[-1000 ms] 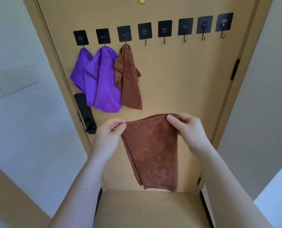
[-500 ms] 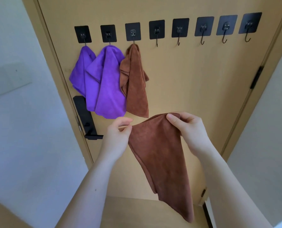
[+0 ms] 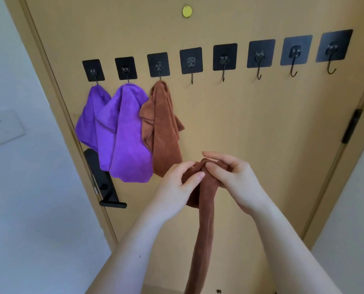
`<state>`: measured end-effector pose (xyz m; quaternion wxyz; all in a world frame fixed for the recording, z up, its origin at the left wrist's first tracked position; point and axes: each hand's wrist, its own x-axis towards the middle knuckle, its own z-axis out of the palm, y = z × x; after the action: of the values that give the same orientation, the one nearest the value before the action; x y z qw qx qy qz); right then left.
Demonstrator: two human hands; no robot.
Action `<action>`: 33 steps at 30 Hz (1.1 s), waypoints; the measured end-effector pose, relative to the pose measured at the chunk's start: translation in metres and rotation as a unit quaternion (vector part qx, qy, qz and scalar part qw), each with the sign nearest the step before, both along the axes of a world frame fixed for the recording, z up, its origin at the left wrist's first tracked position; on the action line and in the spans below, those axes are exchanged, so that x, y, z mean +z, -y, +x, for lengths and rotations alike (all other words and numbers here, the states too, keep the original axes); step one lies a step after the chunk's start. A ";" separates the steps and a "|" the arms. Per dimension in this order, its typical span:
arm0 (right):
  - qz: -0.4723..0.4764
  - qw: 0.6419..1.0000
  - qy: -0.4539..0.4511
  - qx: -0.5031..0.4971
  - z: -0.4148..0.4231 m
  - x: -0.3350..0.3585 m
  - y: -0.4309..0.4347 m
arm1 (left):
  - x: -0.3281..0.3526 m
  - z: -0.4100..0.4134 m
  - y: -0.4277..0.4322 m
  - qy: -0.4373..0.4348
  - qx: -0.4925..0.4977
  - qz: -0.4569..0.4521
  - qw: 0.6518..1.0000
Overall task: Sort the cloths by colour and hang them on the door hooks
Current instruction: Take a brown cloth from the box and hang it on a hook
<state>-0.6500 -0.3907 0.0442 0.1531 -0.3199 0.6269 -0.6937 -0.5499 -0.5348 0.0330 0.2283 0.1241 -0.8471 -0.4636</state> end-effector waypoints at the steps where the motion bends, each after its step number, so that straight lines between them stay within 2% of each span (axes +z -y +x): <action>1: 0.005 1.000 -0.006 0.005 -0.008 0.002 0.000 | 0.002 -0.007 -0.001 -0.008 0.004 -0.012 1.000; 4: 0.014 0.999 -0.027 0.010 -0.029 0.008 0.000 | 0.012 -0.027 -0.001 -0.019 0.018 -0.014 1.000; 7: 0.002 1.000 -0.021 0.022 -0.046 0.018 0.000 | 0.025 -0.040 0.007 -0.039 -0.011 0.071 0.997; 9: -0.005 1.000 -0.014 0.025 -0.055 0.026 0.000 | 0.033 -0.048 0.013 -0.051 -0.020 0.083 0.995; 12: -0.010 1.000 -0.012 0.012 -0.067 0.035 0.007 | 0.043 -0.061 0.016 -0.065 -0.027 0.054 0.996; 15: -0.012 1.000 -0.022 0.004 -0.075 0.044 0.016 | 0.054 -0.075 0.019 -0.060 -0.076 0.064 0.993; 18: -0.013 1.000 -0.023 -0.013 -0.083 0.055 0.026 | 0.067 -0.087 0.030 -0.024 -0.072 -0.009 0.997; 21: -0.012 0.998 -0.035 -0.047 -0.088 0.063 0.038 | 0.079 -0.097 0.043 -0.024 -0.067 -0.025 0.997; 27: 0.014 0.986 -0.081 -0.146 -0.098 0.087 0.060 | 0.101 -0.110 0.067 -0.085 -0.055 -0.052 0.993; 33: -0.010 0.978 -0.100 -0.181 -0.106 0.113 0.091 | 0.132 -0.126 0.104 -0.135 -0.061 -0.083 0.985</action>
<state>-0.7562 -0.4815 0.1574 -0.0417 -0.2700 0.6798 -0.6806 -0.6762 -0.6384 0.1648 0.3214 -0.0108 -0.8502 -0.4169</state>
